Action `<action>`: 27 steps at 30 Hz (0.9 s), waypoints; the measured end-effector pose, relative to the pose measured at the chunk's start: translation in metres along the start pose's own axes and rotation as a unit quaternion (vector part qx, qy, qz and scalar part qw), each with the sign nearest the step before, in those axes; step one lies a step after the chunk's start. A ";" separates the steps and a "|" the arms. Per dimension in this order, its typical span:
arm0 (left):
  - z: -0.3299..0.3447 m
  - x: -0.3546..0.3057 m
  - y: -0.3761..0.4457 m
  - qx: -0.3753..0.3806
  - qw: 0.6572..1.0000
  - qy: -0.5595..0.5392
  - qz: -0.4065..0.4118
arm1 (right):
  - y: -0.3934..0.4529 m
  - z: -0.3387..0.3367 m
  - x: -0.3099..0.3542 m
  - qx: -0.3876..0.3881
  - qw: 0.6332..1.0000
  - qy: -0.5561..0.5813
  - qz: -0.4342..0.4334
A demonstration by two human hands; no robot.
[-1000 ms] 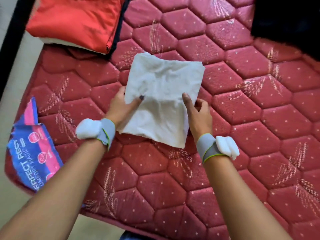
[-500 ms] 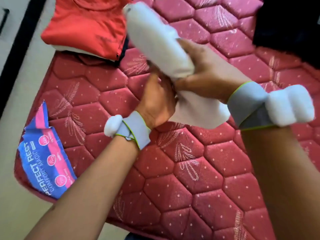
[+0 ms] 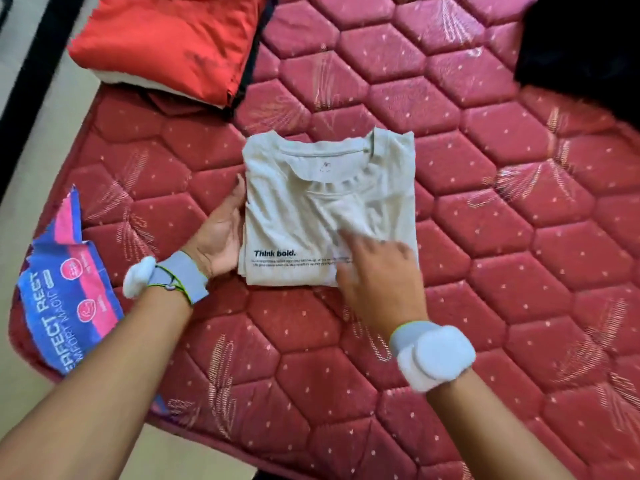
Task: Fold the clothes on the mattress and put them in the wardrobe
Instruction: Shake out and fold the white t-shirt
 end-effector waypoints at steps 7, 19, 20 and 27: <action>0.010 0.003 -0.025 -0.332 0.856 0.384 0.097 | 0.022 -0.004 -0.064 -0.002 0.924 0.138 0.358; 0.000 -0.006 -0.016 -0.175 0.930 0.319 0.052 | 0.029 0.021 -0.075 0.070 0.805 0.416 0.418; 0.000 -0.019 -0.018 -0.147 0.933 0.318 0.084 | 0.033 0.021 -0.068 0.055 0.815 0.418 0.397; -0.004 -0.210 -0.031 -0.159 0.847 0.366 0.352 | 0.162 -0.070 0.047 -0.139 0.820 0.506 0.231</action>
Point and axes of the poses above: each hand's wrist, its own y-axis towards the middle knuckle, its own z-axis out of the palm, x = y × z, the point moved 5 cm from there along y, towards the middle knuckle, and after that the axes turned 2 degrees about -x, right-handed, at the moved point
